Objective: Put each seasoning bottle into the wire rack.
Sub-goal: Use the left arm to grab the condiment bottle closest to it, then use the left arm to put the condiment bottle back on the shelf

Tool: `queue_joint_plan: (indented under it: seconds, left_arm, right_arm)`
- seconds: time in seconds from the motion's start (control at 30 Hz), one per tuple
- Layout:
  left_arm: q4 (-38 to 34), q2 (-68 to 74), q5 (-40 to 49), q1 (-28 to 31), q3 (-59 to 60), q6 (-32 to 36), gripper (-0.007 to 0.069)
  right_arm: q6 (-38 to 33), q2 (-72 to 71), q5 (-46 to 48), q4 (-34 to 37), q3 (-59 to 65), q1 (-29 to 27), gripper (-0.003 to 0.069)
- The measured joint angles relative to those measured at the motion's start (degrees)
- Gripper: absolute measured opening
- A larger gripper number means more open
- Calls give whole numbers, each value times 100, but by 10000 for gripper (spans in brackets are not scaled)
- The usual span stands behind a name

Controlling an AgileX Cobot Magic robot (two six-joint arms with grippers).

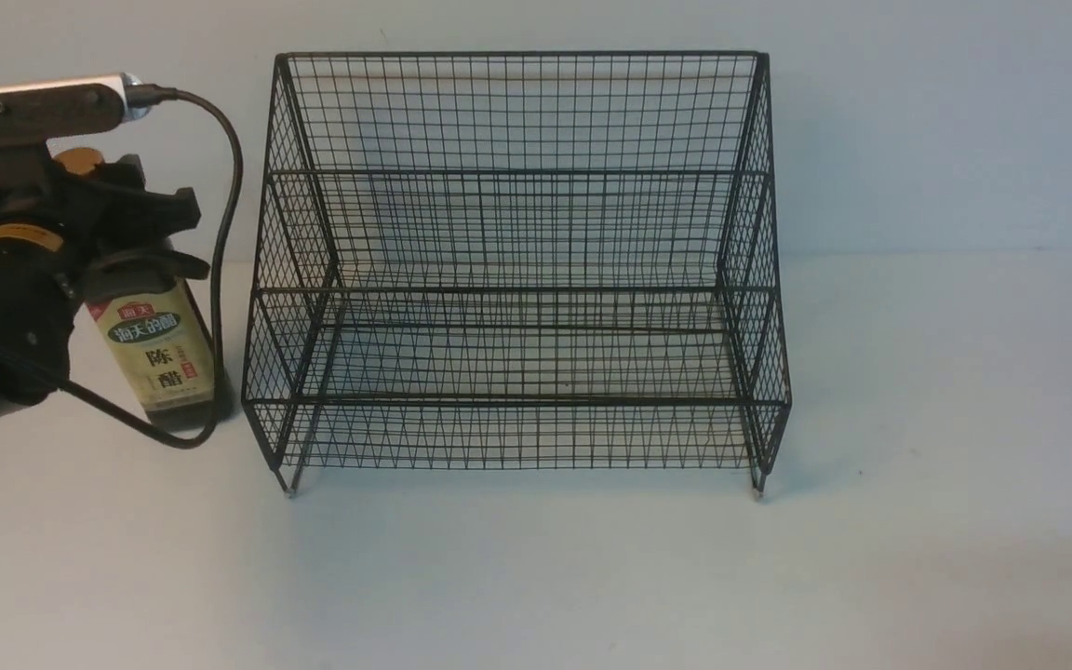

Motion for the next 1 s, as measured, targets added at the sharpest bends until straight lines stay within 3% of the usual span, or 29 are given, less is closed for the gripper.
queue_joint_plan:
  seconds: [0.3,0.57,1.0]
  left_arm:
    - [184,-907,1118,47,-425,220,307]
    - [618,-1388,1924,-60,-1618,214,307]
    - [745,-972,2029,-1351,-3185,78,307]
  right_arm:
    - [0,0,0,0,0,0,-15]
    - [0,0,0,0,0,0,-15]
    - [0,0,0,0,0,0,-15]
